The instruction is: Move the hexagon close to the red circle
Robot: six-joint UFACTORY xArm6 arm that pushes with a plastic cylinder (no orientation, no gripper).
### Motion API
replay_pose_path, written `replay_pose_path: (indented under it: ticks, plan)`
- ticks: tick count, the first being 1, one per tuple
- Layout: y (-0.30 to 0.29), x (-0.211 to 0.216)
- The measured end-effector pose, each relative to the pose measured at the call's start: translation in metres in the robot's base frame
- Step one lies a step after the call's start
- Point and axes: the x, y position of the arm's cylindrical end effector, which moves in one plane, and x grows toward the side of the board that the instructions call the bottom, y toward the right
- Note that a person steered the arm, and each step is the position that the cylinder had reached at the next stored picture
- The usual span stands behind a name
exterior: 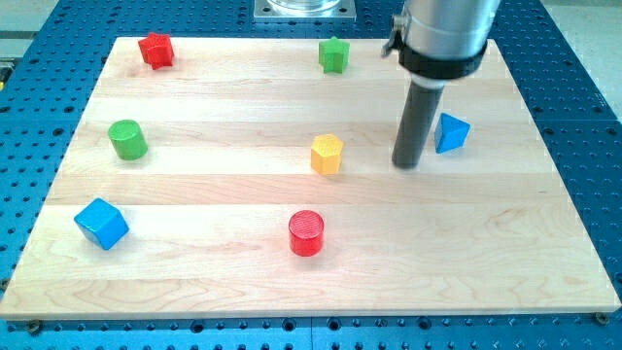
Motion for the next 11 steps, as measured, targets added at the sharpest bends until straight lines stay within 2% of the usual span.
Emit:
replay_pose_path:
  ticks: [1,2,3,4,5,6,8,9,10,11]
  plan:
    - [-0.043,-0.056]
    - [-0.073,-0.045]
    - [-0.087,-0.007]
    - [-0.113,-0.003]
    - [-0.089,0.036]
    - [-0.035,0.050]
    - [-0.087,0.034]
    - [-0.094,0.019]
    - [-0.123,0.027]
    - [-0.104,0.045]
